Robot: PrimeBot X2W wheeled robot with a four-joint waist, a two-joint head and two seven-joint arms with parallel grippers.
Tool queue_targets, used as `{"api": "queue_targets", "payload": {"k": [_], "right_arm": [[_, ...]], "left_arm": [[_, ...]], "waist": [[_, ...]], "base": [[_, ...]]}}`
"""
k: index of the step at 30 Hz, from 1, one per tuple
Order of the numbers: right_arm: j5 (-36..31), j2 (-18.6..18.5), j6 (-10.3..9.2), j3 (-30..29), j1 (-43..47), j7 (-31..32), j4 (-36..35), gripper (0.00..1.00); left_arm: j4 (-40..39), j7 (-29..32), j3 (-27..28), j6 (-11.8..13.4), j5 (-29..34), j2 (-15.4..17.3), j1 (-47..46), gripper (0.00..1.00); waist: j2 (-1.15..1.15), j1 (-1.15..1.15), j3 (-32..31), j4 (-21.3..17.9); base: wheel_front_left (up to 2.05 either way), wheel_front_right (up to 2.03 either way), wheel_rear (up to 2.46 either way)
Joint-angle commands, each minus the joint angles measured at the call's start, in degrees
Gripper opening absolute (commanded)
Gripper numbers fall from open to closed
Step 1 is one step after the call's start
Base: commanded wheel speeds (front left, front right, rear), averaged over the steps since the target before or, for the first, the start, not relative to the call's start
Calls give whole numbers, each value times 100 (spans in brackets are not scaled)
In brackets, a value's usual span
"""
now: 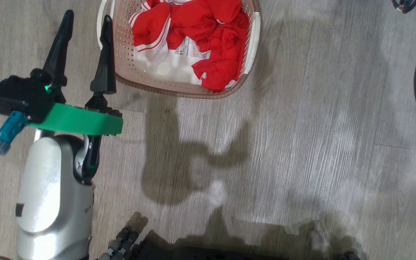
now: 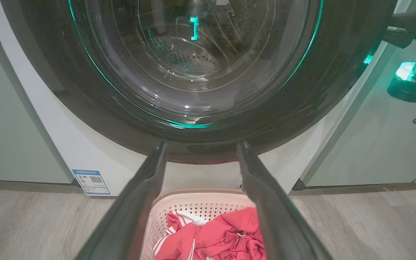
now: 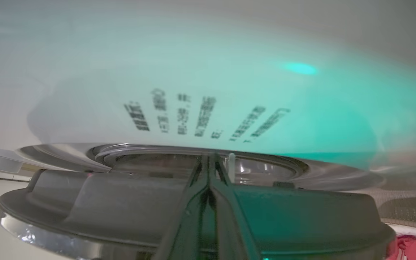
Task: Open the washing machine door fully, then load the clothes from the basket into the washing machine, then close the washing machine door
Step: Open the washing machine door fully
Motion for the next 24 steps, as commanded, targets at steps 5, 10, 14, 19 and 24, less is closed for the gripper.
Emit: {"api": "queue_targets", "payload": {"k": [5,10,14,19,24], "right_arm": [[51,193,2,105,-14,392,-335,0],[76,143,2,194,256,732,-561,0],[111,133,2,231,429,907,-686,0],[166,136,2,322,800,1211,-919,0],[239,152,2,428,1229,1512,-1163,0]], "left_arm": [[-119,-55,176,-5,-24,101,-39,100],[-76,-55,195,-5,1,101,2,100],[-46,-55,200,-5,26,101,33,100],[10,-55,211,-5,56,101,104,100],[64,-55,245,-5,54,101,227,100]], "waist": [[0,0,-87,-48],[0,0,-212,-99],[0,0,-307,-123],[0,0,-495,-134],[0,0,-702,-111]], "base": [[0,0,0],[0,0,0],[0,0,0],[0,0,0],[0,0,0]]}}
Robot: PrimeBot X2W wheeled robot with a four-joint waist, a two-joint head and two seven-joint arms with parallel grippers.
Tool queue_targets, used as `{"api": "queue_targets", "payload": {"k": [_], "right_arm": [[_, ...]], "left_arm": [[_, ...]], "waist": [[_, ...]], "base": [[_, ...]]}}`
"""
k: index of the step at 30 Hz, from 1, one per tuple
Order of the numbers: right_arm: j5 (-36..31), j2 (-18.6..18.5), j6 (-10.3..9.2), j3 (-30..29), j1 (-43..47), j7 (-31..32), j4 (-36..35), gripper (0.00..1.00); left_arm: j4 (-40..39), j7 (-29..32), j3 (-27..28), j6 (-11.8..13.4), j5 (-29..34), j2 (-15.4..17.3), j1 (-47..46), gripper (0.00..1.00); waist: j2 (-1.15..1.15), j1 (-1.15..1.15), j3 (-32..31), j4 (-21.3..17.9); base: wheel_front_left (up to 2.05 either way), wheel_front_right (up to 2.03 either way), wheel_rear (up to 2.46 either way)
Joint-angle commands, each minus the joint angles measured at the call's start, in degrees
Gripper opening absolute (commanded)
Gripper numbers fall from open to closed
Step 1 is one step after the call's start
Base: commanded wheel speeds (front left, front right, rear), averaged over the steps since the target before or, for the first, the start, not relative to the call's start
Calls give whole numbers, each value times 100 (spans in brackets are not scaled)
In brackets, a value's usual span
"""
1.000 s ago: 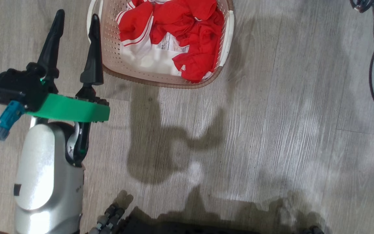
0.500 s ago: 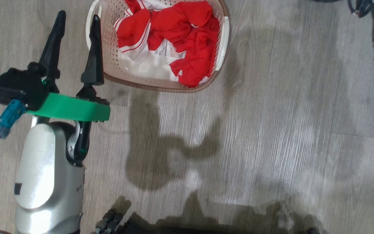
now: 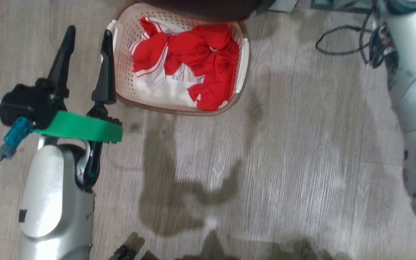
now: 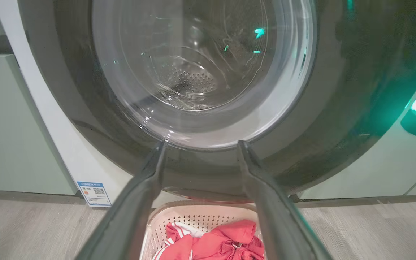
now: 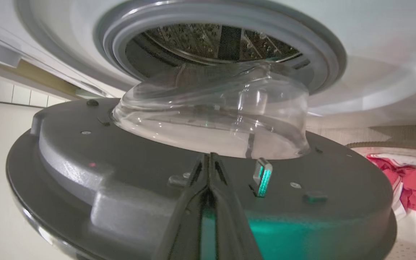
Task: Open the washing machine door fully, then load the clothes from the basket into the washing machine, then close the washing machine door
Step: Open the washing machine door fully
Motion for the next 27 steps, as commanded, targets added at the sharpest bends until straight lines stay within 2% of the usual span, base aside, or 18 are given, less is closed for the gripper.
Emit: {"api": "queue_targets", "payload": {"k": [1,8,27], "right_arm": [[54,200,5,85,108,121,-294,0],[337,244,5,187,913,566,-733,0],[740,301,5,696,2411,1031,-1415,0]], "left_arm": [[-154,-55,209,-5,40,103,143,100],[-47,-55,256,59,-24,103,415,100],[235,-55,159,295,-234,103,982,100]], "waist": [[0,0,-96,24],[0,0,-476,180],[0,0,-1266,888]], "base": [[0,0,0],[0,0,0],[0,0,0]]}}
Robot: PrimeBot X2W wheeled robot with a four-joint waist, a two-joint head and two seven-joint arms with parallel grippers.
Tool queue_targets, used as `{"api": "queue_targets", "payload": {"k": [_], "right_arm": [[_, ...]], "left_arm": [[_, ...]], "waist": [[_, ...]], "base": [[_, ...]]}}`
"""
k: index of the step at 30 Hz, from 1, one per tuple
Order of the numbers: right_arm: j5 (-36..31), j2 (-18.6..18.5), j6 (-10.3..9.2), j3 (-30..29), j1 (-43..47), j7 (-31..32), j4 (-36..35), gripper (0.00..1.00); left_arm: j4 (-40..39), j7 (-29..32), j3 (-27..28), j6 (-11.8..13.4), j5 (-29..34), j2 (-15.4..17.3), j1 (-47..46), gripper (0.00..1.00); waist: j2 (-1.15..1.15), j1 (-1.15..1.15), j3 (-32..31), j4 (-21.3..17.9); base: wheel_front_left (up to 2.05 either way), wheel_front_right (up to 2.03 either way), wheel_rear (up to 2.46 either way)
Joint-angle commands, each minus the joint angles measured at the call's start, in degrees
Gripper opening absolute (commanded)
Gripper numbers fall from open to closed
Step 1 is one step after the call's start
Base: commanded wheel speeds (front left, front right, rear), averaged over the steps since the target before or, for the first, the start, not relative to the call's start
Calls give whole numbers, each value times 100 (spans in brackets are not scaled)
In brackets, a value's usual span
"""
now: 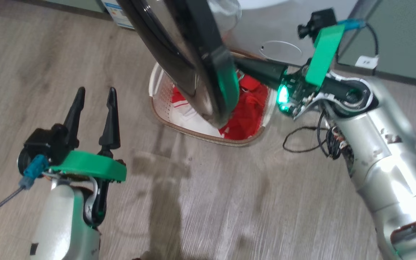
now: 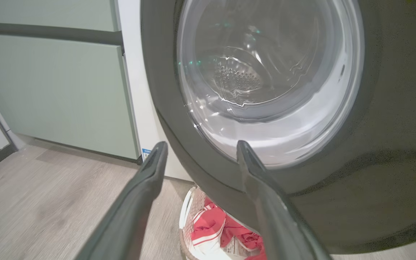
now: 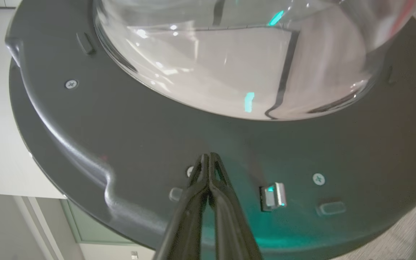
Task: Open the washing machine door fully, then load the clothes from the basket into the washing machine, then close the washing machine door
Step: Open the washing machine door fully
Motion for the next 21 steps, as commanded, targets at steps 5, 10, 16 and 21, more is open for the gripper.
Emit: {"api": "queue_targets", "payload": {"k": [5,10,16,21], "right_arm": [[130,207,5,244,266,53,-233,0],[222,230,5,343,386,19,-201,0],[359,263,5,518,449,-45,-74,0],[467,282,5,665,440,-127,61,0]], "left_arm": [[-98,-55,113,104,-74,102,127,100],[-76,-55,53,156,-125,102,200,100],[-42,-55,-34,197,-183,102,273,100],[-42,-55,-81,242,-216,102,319,100]], "waist": [[0,1,-278,339],[0,1,-393,546],[0,1,-496,813],[0,1,-556,941]], "base": [[0,0,0],[0,0,0],[0,0,0],[0,0,0]]}}
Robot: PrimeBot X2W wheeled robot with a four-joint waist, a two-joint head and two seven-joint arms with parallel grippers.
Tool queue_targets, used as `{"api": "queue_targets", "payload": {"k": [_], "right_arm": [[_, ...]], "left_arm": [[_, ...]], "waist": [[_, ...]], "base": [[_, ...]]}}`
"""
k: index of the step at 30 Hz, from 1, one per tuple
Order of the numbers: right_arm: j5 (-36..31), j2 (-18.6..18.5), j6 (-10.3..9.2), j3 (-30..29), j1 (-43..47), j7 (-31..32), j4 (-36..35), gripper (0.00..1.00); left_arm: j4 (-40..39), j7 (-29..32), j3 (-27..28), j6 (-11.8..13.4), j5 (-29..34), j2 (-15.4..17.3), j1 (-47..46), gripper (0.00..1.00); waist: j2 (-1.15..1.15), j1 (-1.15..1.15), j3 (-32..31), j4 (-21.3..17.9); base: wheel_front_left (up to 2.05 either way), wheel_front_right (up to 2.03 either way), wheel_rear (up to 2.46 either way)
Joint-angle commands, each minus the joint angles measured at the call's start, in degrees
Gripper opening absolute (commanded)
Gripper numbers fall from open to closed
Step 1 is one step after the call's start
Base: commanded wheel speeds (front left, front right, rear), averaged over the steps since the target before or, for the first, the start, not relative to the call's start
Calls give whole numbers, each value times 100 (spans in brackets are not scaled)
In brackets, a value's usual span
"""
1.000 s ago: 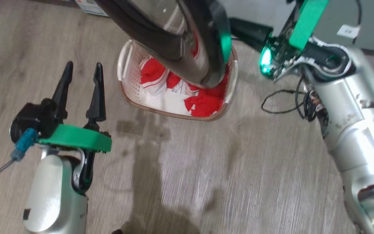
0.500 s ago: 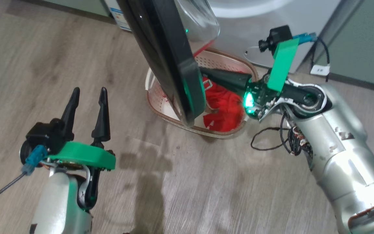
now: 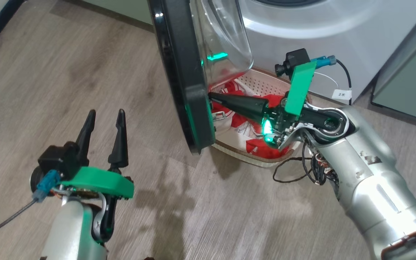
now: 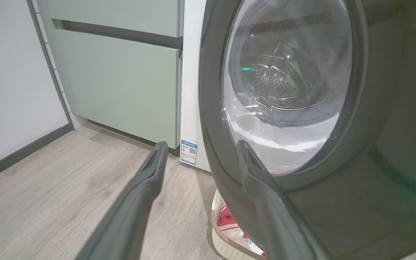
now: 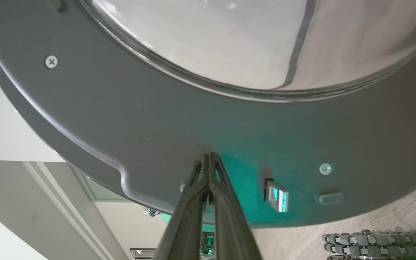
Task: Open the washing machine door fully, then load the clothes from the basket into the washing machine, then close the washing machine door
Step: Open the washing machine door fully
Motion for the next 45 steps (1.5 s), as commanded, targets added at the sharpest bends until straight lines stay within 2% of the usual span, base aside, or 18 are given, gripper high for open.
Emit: {"api": "queue_targets", "payload": {"k": [1,8,14,15,16,17,30,37,41,45], "right_arm": [[74,183,5,62,-6,-41,-159,0],[219,186,5,68,42,-205,-150,0],[424,32,5,-398,407,-533,-709,0],[427,1,5,-475,511,-603,-842,39],[422,-34,5,-562,628,-697,-980,91],[436,-49,5,-654,757,-788,-1116,100],[221,-134,5,-1603,2731,-1858,-2690,100],[-70,-87,5,-1819,3361,-2207,-3205,100],[-655,-53,5,-1911,3487,-2669,-3451,100],[-1522,-71,5,-2006,3359,-3429,-3493,100]], "left_arm": [[-169,-55,146,41,-46,98,-67,100],[-165,-55,142,77,-50,98,-69,100],[-167,-55,204,69,-3,98,-84,100],[-164,-55,224,65,8,98,-80,100],[-160,-55,236,55,20,98,-79,100],[-154,-55,250,46,31,98,-74,100],[-65,-55,374,-9,121,98,13,100],[-35,-55,419,-34,195,98,76,100],[-14,-55,441,-46,222,98,125,100],[0,-55,421,-59,261,98,135,100]], "waist": [[0,1,-13,20],[0,1,-30,-23],[0,1,-76,-174],[0,1,-90,-209],[0,1,-102,-236],[0,1,-117,-269],[0,1,-298,-520],[0,1,-384,-618],[0,1,-442,-686],[0,1,-490,-686]], "base": [[0,0,0],[0,0,0],[0,0,0],[0,0,0],[0,0,0],[0,0,0],[0,0,0],[0,0,0],[0,0,0],[0,0,0]]}}
